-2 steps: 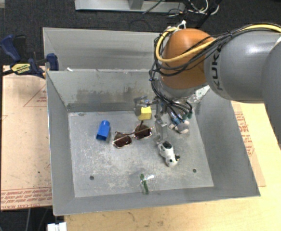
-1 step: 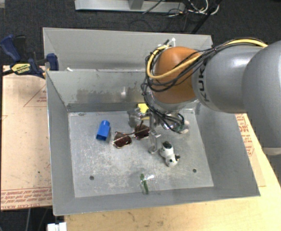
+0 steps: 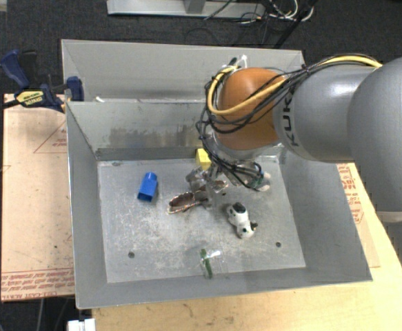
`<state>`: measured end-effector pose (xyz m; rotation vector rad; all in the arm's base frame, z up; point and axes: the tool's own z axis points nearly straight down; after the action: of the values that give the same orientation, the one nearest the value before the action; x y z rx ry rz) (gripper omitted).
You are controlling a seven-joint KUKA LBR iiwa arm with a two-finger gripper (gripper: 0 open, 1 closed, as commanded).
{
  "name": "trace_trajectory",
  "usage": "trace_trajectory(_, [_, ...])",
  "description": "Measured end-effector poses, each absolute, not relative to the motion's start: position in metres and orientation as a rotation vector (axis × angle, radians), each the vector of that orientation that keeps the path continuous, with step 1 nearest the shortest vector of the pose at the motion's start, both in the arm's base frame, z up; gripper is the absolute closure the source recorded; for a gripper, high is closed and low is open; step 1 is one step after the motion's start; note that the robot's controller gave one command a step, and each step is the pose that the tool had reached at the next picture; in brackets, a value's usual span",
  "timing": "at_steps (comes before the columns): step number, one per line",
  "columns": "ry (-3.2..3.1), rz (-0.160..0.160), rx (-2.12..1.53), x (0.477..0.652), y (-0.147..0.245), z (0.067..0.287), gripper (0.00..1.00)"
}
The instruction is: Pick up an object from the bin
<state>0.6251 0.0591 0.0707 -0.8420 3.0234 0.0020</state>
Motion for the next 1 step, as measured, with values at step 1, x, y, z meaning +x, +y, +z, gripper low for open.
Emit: trace_trajectory(1, [3.023,0.002,-0.842,0.6251,0.0591,0.0707,1.0])
